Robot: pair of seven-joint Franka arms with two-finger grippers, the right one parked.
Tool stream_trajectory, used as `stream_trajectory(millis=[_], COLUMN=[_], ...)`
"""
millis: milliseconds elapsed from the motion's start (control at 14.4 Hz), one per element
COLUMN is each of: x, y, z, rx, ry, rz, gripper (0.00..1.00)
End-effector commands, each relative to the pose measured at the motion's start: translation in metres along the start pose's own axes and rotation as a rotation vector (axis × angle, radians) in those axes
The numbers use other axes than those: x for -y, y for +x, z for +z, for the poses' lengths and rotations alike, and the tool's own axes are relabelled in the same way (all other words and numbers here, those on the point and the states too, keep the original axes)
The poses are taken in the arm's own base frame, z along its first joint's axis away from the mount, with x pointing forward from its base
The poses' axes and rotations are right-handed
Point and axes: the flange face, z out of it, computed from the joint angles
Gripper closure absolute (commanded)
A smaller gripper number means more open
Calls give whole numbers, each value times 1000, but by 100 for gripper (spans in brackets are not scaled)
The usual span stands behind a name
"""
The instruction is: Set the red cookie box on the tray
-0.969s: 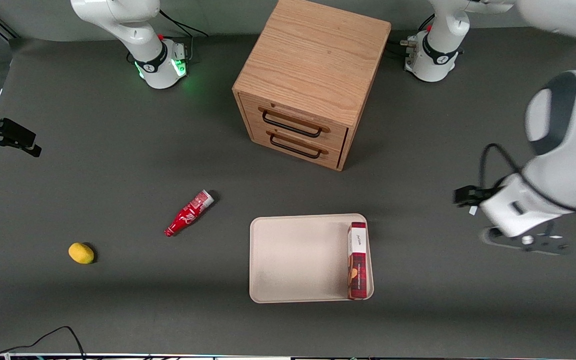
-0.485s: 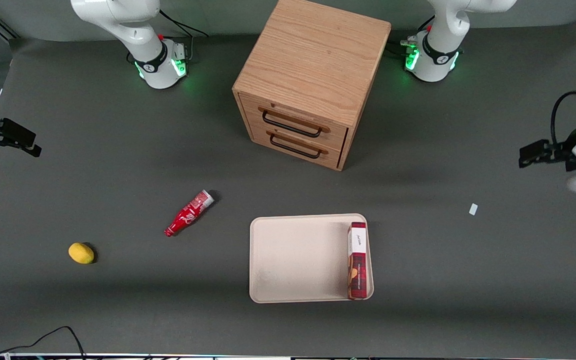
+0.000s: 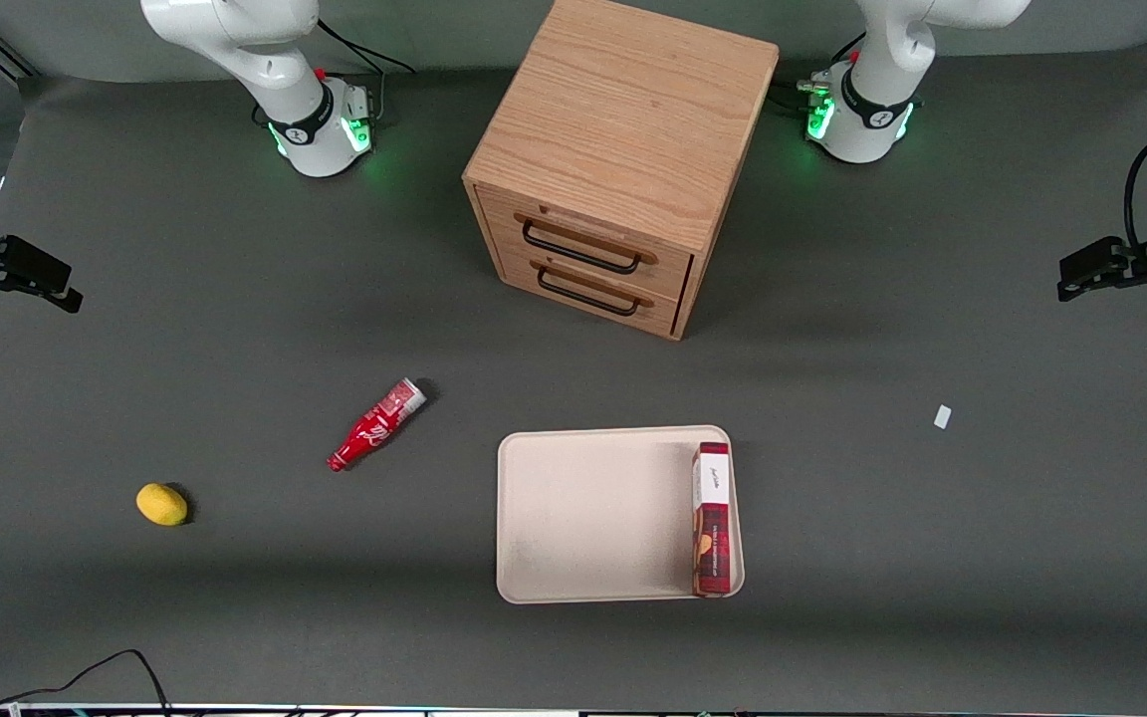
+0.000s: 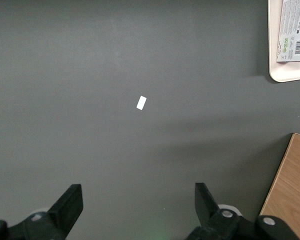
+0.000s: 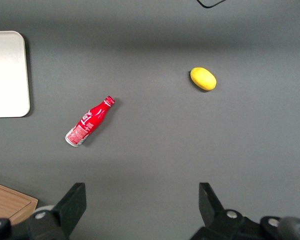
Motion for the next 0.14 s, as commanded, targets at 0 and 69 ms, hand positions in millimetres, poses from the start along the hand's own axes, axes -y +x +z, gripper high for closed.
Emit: stream_trajectory(millis=[0, 69], x=[-1, -1], y=[-3, -2], z=[-3, -3], rx=[-9, -11], ry=[22, 24], rz=[17, 17], gripper=[0, 0])
